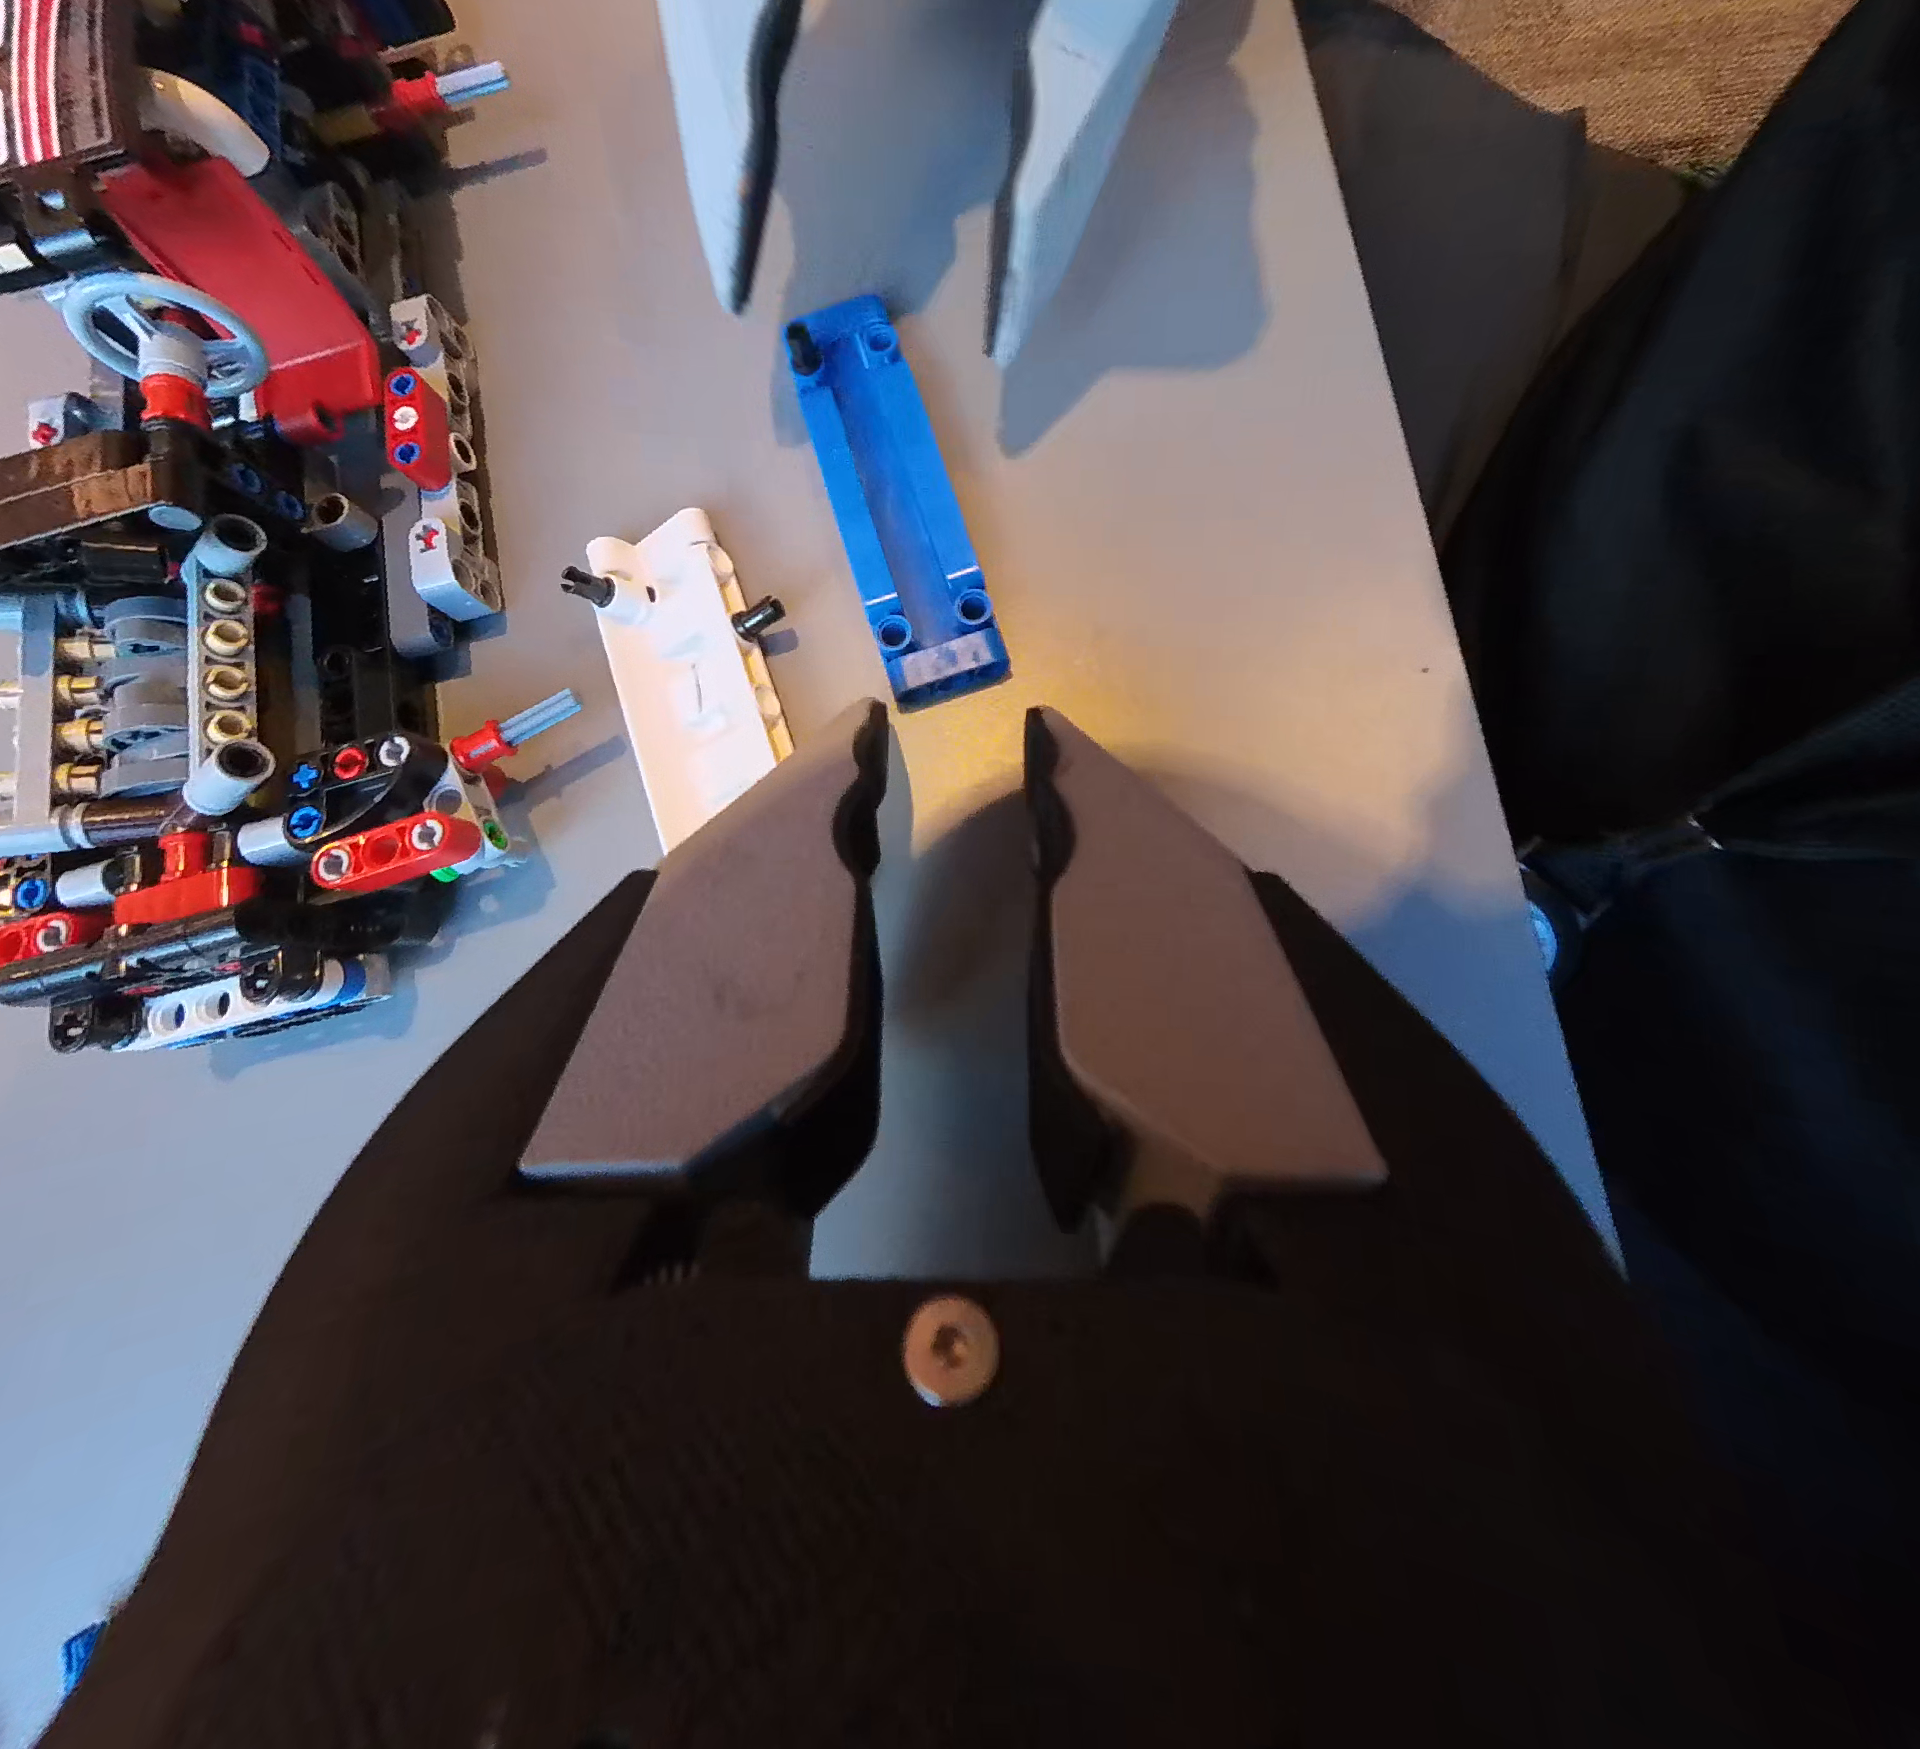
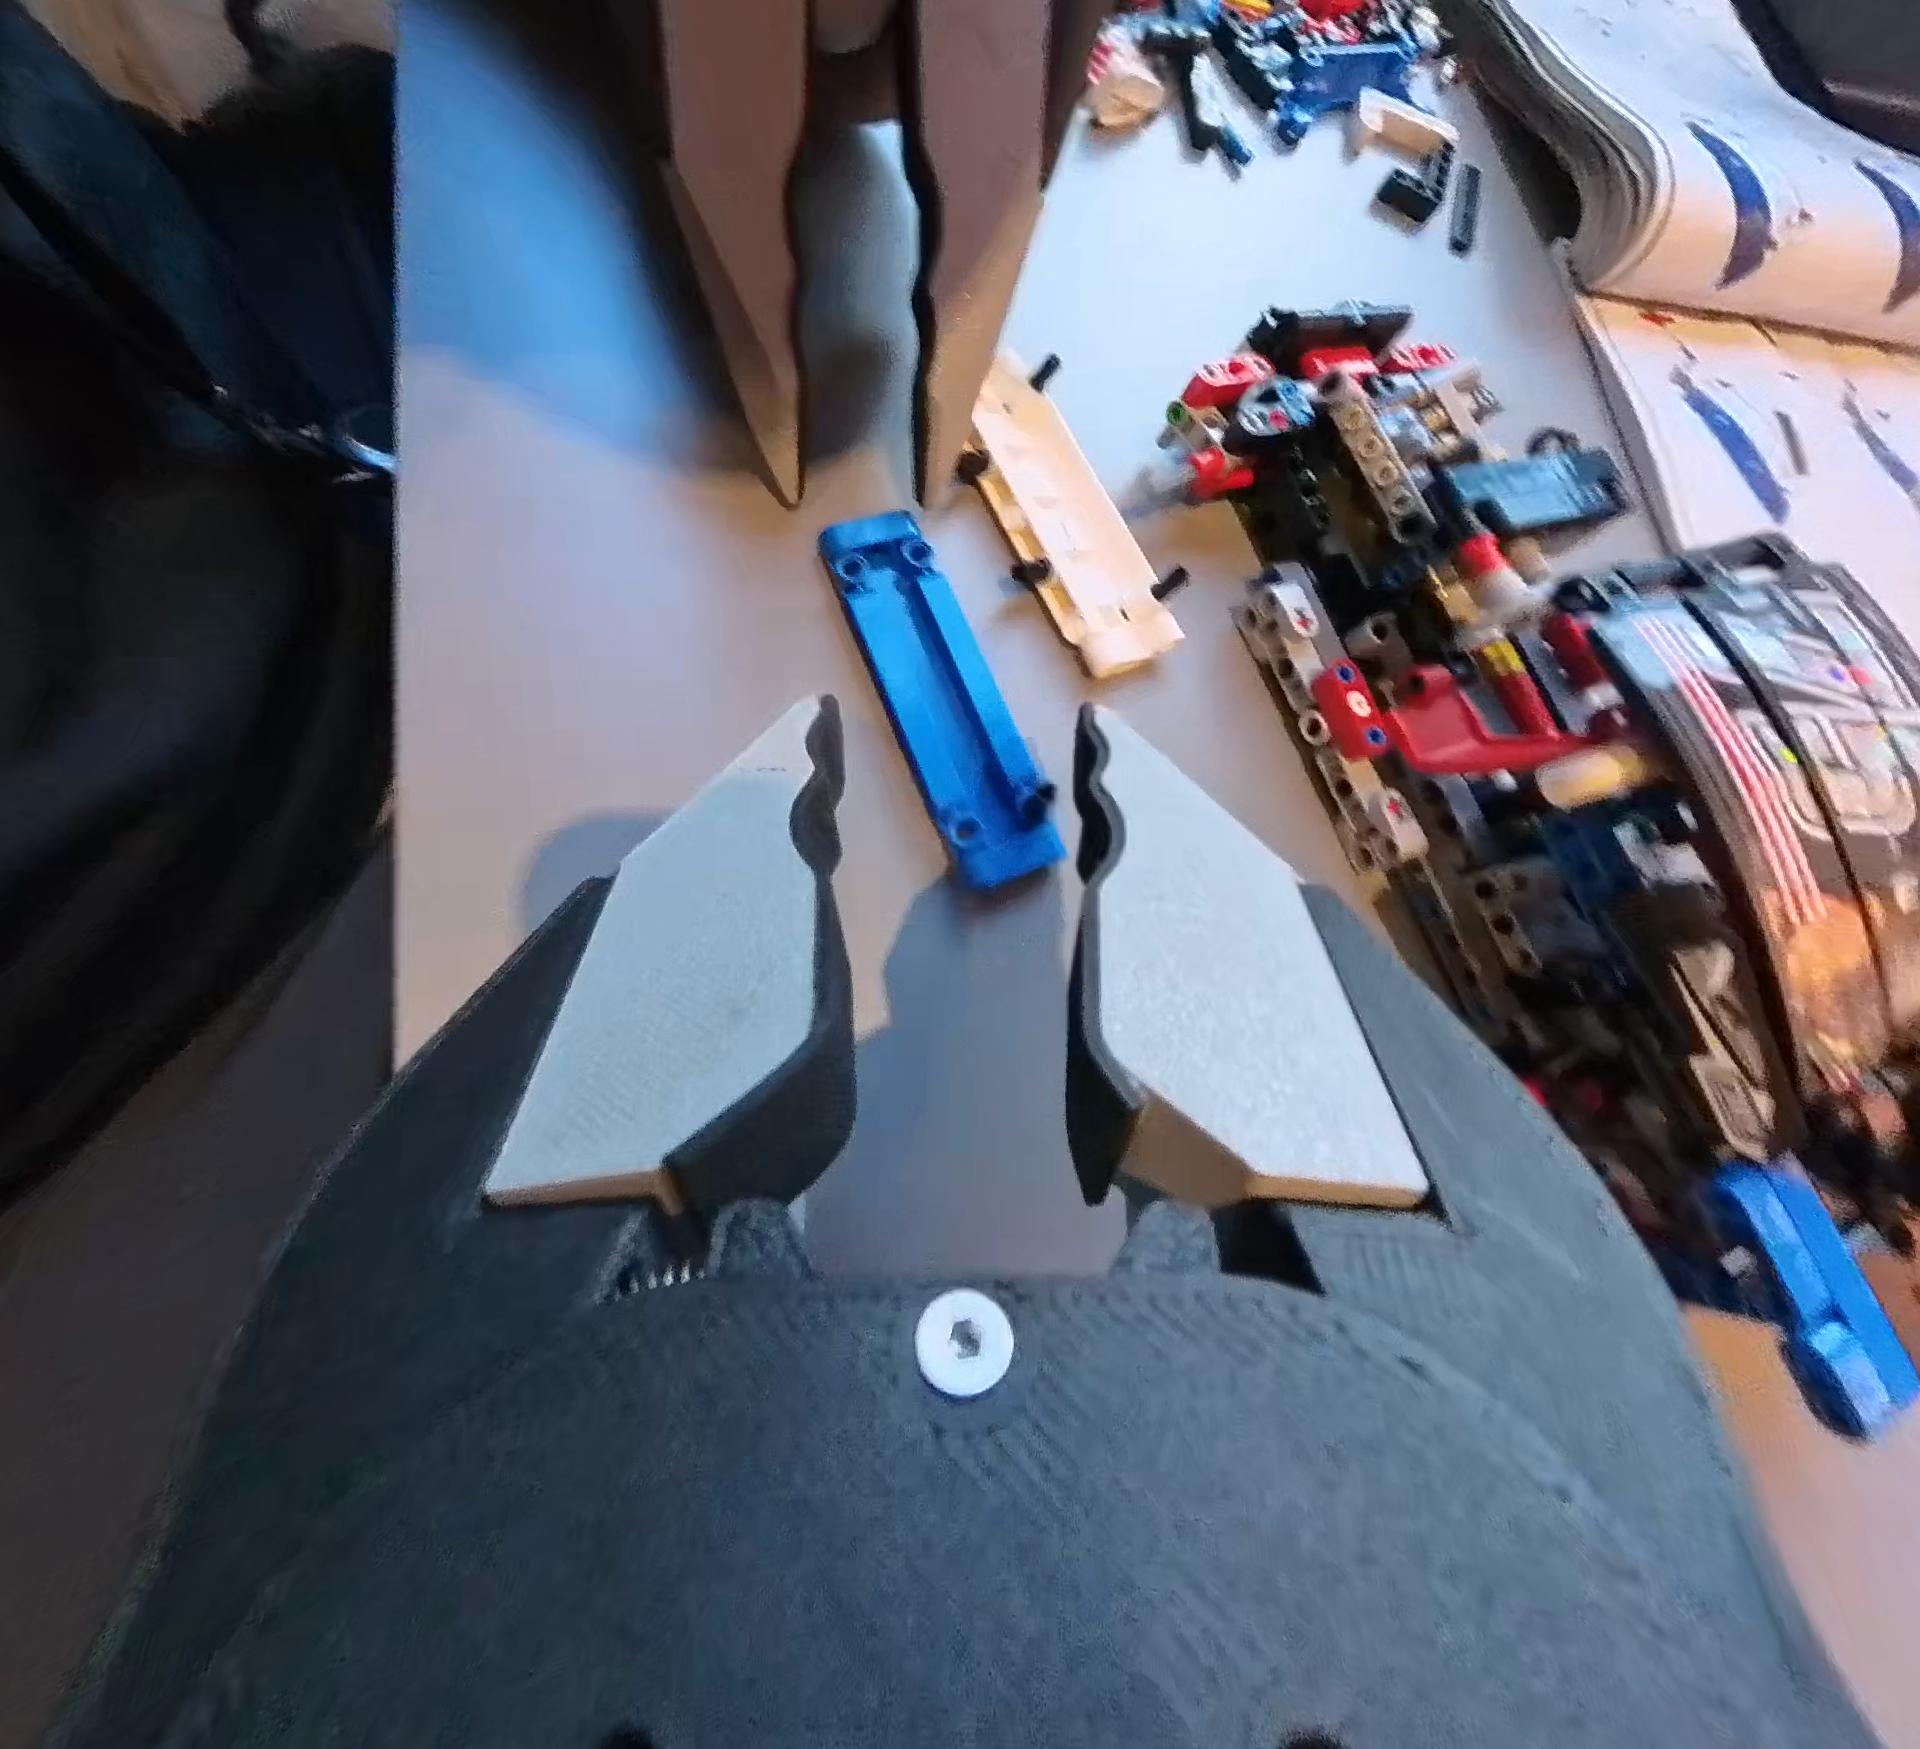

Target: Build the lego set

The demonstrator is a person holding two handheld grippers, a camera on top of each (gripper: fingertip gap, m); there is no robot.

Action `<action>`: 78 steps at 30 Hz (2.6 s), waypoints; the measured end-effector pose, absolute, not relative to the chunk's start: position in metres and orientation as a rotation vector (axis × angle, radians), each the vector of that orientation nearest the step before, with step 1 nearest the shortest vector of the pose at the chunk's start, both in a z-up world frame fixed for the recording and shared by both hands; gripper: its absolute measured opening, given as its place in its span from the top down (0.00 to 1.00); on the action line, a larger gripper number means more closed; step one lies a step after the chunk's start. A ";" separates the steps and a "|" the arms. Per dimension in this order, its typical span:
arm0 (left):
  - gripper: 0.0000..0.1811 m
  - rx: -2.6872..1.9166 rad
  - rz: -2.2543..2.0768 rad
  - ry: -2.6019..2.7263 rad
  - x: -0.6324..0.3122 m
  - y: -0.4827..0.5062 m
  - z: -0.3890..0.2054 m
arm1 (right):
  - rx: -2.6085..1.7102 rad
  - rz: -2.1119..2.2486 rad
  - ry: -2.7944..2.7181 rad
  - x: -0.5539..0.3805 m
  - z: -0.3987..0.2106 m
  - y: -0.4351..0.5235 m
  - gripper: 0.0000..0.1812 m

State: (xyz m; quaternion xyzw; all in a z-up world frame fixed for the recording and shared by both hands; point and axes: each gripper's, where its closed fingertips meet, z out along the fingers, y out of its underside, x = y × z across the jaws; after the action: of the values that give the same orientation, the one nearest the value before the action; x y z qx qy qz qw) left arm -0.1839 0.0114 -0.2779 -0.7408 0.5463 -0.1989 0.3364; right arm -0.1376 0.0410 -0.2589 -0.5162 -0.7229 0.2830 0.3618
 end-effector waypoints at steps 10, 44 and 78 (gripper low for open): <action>0.88 -1.934 -0.534 1.417 -0.183 0.012 -0.278 | -1.467 0.769 -1.951 -0.125 -0.279 0.051 0.77; 0.90 -1.920 -0.581 1.096 -0.219 0.055 -0.251 | -1.380 0.885 -1.932 -0.132 -0.266 0.058 0.79; 0.91 -2.180 -0.573 1.025 -0.216 0.056 -0.278 | -1.261 0.598 -1.977 -0.146 -0.277 0.023 0.85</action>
State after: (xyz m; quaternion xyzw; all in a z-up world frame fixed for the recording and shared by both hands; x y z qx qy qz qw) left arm -0.2161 0.0558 -0.2777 -0.8320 0.3914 -0.2186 0.3268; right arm -0.1457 0.0229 -0.2769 -0.4877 -0.7642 0.2314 0.3531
